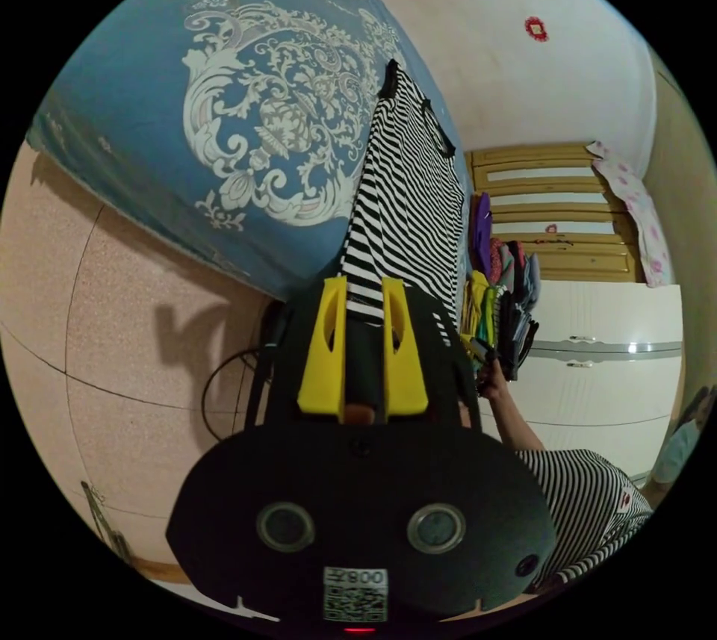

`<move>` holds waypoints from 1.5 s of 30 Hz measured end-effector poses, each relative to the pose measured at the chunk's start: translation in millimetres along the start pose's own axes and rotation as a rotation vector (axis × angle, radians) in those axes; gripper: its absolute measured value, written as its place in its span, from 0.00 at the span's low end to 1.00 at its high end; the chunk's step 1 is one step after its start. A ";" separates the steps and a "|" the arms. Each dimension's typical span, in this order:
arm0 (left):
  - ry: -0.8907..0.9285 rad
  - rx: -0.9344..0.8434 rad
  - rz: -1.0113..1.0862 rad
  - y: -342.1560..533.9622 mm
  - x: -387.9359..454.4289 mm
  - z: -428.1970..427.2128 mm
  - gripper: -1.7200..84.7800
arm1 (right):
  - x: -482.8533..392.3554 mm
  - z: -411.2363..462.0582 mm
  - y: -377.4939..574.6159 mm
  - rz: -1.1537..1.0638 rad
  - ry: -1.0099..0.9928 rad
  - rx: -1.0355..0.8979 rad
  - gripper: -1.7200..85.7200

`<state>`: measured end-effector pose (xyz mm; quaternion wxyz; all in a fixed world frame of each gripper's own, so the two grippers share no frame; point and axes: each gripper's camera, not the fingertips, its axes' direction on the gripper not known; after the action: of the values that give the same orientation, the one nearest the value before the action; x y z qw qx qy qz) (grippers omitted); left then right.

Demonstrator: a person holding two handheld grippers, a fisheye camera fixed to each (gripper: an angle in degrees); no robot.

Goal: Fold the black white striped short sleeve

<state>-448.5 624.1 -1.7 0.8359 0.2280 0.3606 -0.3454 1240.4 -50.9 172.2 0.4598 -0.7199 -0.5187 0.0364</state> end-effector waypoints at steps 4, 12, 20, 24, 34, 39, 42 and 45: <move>0.042 0.009 -0.054 13.9 -23.5 2.9 0.13 | 21.6 0.1 16.1 0.027 -0.060 0.036 0.05; 0.033 -0.063 -0.102 22.8 -50.0 27.8 0.13 | 41.3 15.6 32.2 0.008 -0.046 0.047 0.09; 0.064 -0.083 -0.122 35.7 -67.2 40.3 0.09 | 51.9 43.5 42.1 -0.025 -0.015 -0.017 0.10; 0.105 -0.068 -0.145 47.3 -77.9 39.2 0.07 | 64.4 57.4 50.4 -0.001 -0.007 -0.057 0.09; 0.226 -0.020 -0.108 73.6 -83.8 22.5 0.05 | 90.6 61.7 72.1 0.009 -0.056 -0.075 0.04; 0.299 0.010 -0.062 88.9 -80.4 6.8 0.05 | 99.9 47.1 92.2 -0.025 -0.143 -0.040 0.03; 0.321 0.022 -0.027 100.2 -77.3 -4.0 0.05 | 103.5 33.6 106.4 -0.058 -0.179 -0.009 0.03; 0.340 0.028 0.000 113.3 -75.9 -14.6 0.05 | 104.2 22.8 121.6 -0.101 -0.178 -0.011 0.03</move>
<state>-409.0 739.1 61.7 0.7596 0.2949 0.4919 -0.3067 1363.0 39.9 118.3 0.4092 -0.6890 -0.5935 0.0743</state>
